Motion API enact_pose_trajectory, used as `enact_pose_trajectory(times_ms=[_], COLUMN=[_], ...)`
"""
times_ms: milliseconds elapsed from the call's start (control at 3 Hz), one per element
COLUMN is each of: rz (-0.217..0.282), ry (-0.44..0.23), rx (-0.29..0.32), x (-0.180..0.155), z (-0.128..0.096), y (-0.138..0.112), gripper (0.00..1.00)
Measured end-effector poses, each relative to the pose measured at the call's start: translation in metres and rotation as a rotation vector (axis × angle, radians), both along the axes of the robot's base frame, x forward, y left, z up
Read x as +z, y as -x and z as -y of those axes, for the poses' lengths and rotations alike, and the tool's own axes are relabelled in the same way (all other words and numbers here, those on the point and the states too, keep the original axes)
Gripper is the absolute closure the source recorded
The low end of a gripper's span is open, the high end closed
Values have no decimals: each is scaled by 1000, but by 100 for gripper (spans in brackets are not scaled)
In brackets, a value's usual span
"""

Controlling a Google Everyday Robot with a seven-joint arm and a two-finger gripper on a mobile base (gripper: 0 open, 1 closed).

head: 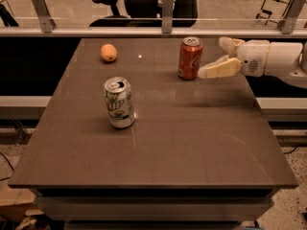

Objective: Pick coke can

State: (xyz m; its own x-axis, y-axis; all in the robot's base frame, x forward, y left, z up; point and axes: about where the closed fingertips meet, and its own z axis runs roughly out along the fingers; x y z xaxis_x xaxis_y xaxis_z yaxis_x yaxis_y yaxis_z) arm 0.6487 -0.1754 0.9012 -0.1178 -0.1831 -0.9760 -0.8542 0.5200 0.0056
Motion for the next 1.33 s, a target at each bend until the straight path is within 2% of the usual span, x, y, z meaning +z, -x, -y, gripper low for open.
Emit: enact_pose_trajectory(times_ms=[1000, 1333], rz=[16, 43], ry=[-104, -130], rx=[79, 113], x=[-3, -3], z=[-34, -46], y=[-18, -24], gripper=[0, 0])
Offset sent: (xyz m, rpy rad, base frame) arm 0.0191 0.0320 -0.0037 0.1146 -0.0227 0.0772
